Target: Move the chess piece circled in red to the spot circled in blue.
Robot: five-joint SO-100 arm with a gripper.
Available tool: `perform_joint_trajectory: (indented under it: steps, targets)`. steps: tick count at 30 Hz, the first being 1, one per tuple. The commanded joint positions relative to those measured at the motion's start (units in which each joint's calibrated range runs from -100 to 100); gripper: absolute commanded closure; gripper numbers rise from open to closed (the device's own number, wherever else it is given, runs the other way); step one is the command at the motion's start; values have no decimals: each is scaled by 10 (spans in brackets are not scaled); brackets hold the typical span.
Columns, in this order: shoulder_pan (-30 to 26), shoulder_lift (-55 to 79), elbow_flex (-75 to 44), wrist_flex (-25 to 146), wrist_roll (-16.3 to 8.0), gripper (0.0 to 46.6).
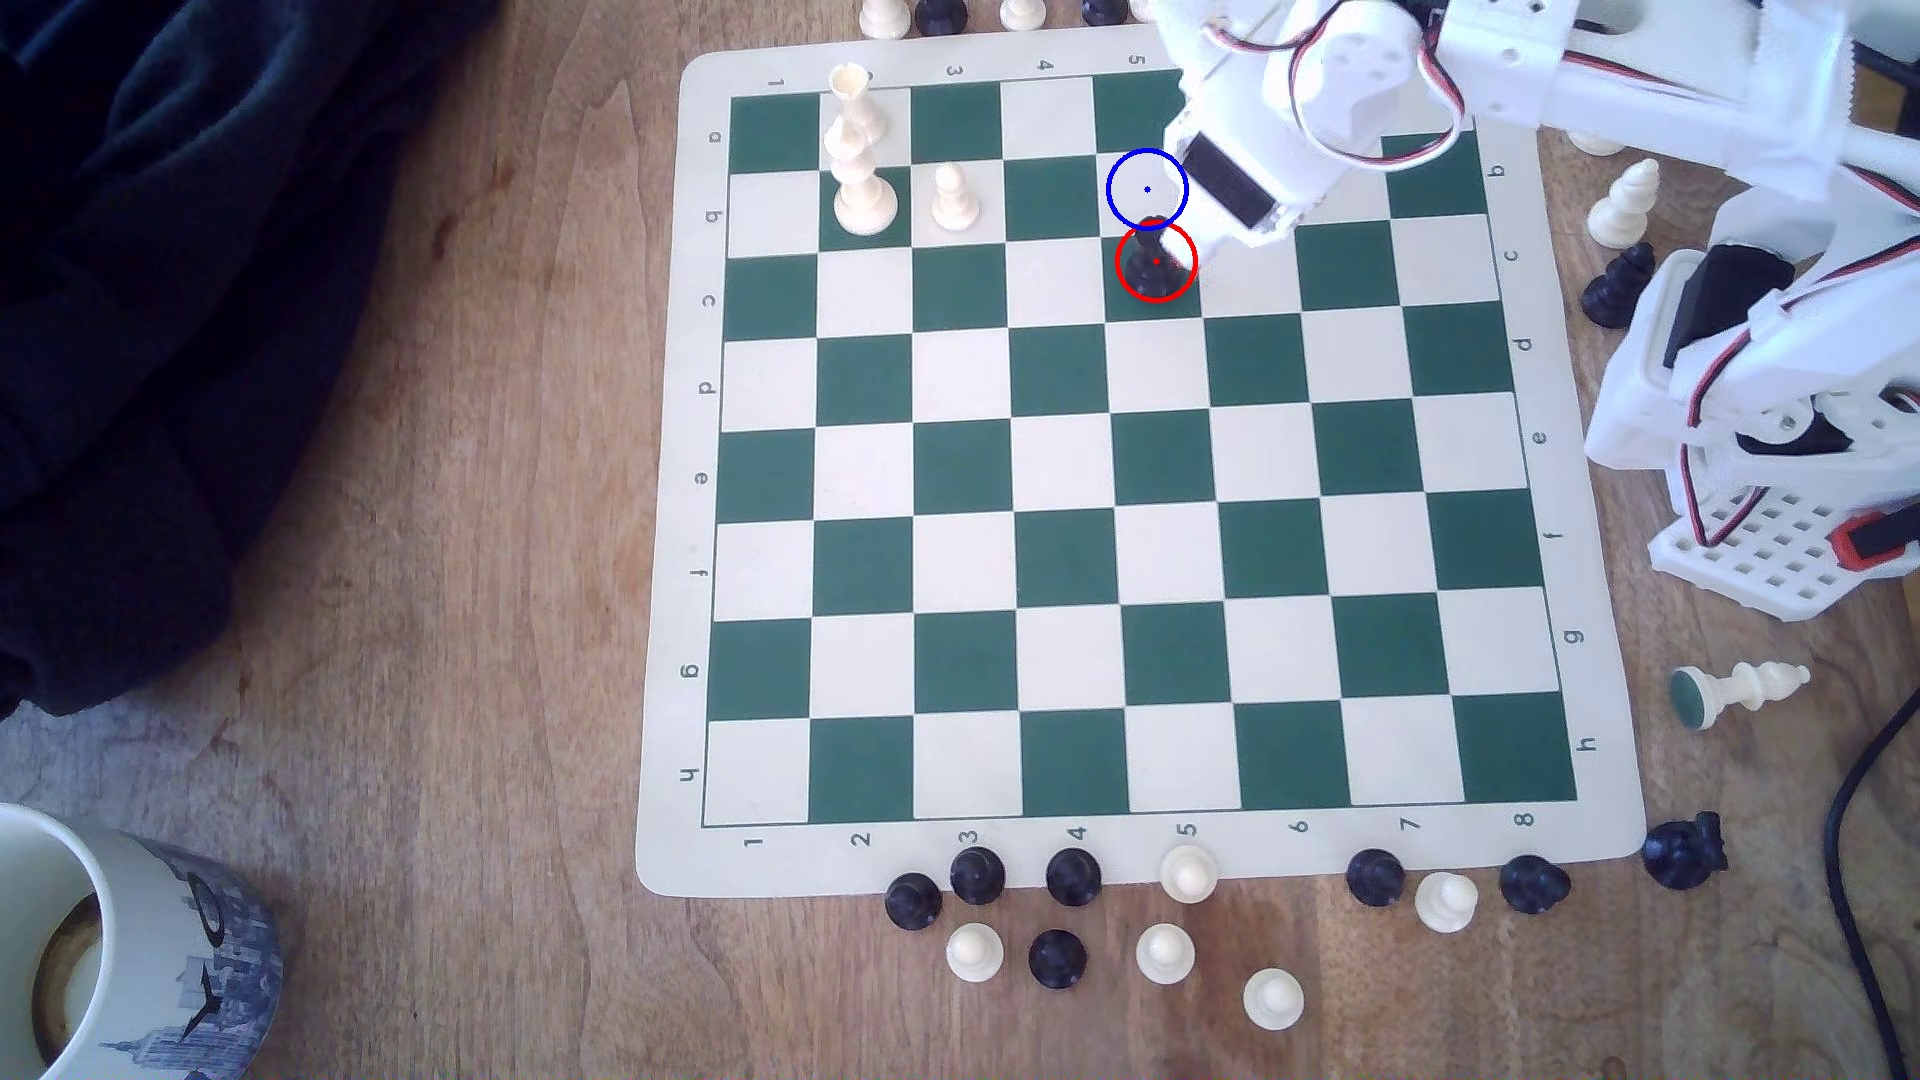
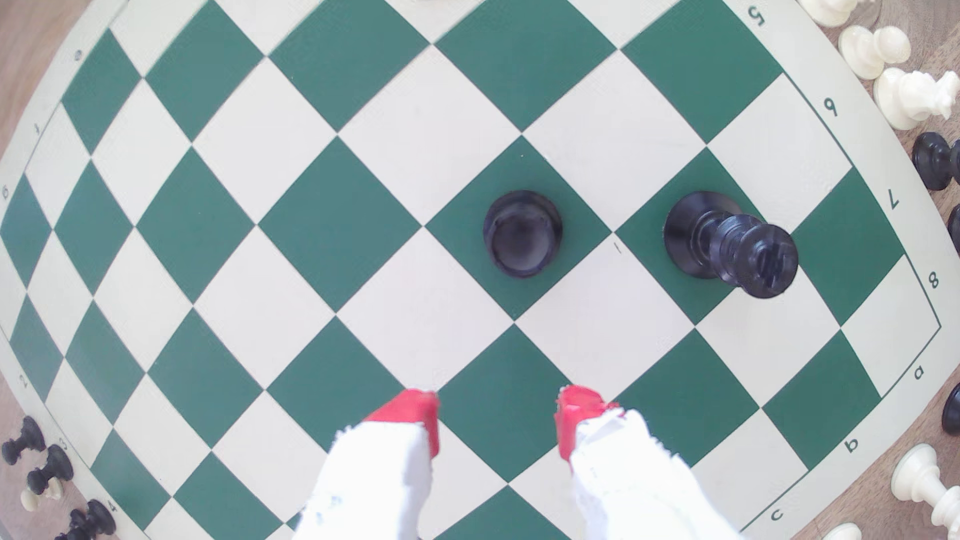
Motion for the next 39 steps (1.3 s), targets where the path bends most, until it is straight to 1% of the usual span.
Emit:
perform_joint_trajectory:
  steps: [1,8,11,17,29,39]
  targets:
    - [5,31,-67,-1,-1,324]
    - [5,87,-101,-9,-2,322]
    - [5,109,-103,-22,-2,314]
    - [7,154,-103,-23,-2,313]
    - [13,188,-100,-56,2,311]
    - [28,199,-99,-99,5,305]
